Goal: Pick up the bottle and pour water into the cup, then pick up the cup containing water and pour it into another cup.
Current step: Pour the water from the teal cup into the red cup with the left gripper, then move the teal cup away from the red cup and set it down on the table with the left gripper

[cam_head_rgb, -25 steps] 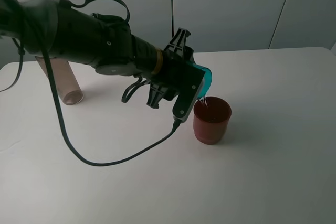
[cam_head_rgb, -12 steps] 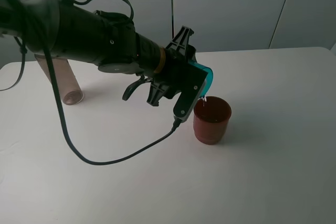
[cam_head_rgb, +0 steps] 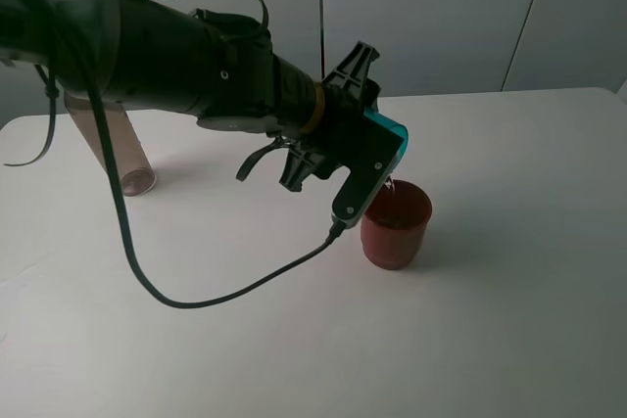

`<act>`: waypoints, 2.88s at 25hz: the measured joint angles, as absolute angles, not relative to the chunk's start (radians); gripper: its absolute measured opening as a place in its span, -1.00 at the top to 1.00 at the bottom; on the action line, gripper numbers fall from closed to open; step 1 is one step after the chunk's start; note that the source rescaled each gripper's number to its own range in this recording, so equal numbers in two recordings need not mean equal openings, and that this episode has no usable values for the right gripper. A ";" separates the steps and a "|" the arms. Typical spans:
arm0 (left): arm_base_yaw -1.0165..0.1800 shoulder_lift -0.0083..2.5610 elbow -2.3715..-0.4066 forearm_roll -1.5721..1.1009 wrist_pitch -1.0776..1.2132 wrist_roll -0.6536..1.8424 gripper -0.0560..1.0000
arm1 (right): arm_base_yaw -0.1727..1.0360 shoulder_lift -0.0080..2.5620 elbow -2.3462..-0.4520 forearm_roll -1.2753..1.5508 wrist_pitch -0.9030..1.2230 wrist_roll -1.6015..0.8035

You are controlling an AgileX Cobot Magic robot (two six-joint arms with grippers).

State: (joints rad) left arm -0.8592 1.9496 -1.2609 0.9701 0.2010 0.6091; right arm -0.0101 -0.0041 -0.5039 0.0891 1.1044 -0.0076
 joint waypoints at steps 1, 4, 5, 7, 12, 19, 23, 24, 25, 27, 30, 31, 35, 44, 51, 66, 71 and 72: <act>-0.863 1.950 -1.261 0.984 0.212 0.602 0.75 | -0.010 -0.004 -0.504 0.089 1.104 -0.008; -0.877 1.950 -1.264 1.011 0.237 0.595 0.75 | -0.010 -0.004 -0.504 0.089 1.104 -0.008; -0.879 1.950 -1.266 1.023 0.244 0.593 0.75 | -0.010 -0.004 -0.504 0.089 1.104 -0.008; -0.879 1.950 -1.266 1.030 0.245 0.591 0.75 | -0.010 -0.004 -0.504 0.089 1.104 -0.008; -0.886 1.950 -1.266 1.056 0.256 0.590 0.75 | -0.010 -0.004 -0.504 0.089 1.104 -0.008; -0.891 1.950 -1.266 1.090 0.266 0.590 0.75 | -0.010 -0.004 -0.504 0.089 1.104 -0.008; -0.891 1.950 -1.266 1.116 0.266 0.590 0.75 | -0.010 -0.004 -0.504 0.089 1.104 -0.008; -0.891 1.950 -1.266 1.121 0.266 0.590 0.75 | -0.010 -0.004 -0.504 0.089 1.104 -0.008; -0.891 1.950 -1.266 1.127 0.266 0.590 0.75 | -0.010 -0.004 -0.504 0.089 1.104 -0.008; -0.891 1.950 -1.266 1.137 0.266 0.590 0.75 | -0.010 -0.004 -0.504 0.089 1.104 -0.008; -0.897 1.950 -1.266 1.159 0.268 0.587 0.75 | -0.010 -0.004 -0.504 0.089 1.104 -0.008; -0.899 1.950 -1.266 1.165 0.268 0.585 0.75 | -0.010 -0.004 -0.504 0.089 1.104 -0.008; -0.910 1.950 -1.268 1.214 0.278 0.558 0.75 | -0.010 -0.004 -0.504 0.089 1.104 -0.008; -0.911 1.950 -1.268 1.243 0.284 0.551 0.75 | -0.010 -0.004 -0.504 0.089 1.104 -0.008; -0.911 1.950 -1.268 1.248 0.263 0.413 0.75 | -0.010 -0.004 -0.504 0.089 1.104 -0.008; -0.815 1.950 -1.268 1.250 0.062 -0.273 0.75 | -0.010 -0.004 -0.504 0.089 1.104 -0.008; -0.689 1.950 -1.268 1.234 -0.110 -0.485 0.75 | -0.010 -0.004 -0.504 0.089 1.104 -0.008; -0.662 1.950 -1.268 1.214 -0.134 -0.501 0.75 | -0.010 -0.004 -0.504 0.089 1.104 -0.008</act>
State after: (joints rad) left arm -0.6620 1.9496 -1.2679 1.2143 -0.1341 -0.5010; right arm -0.0101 -0.0041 -0.5039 0.0891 1.1044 -0.0076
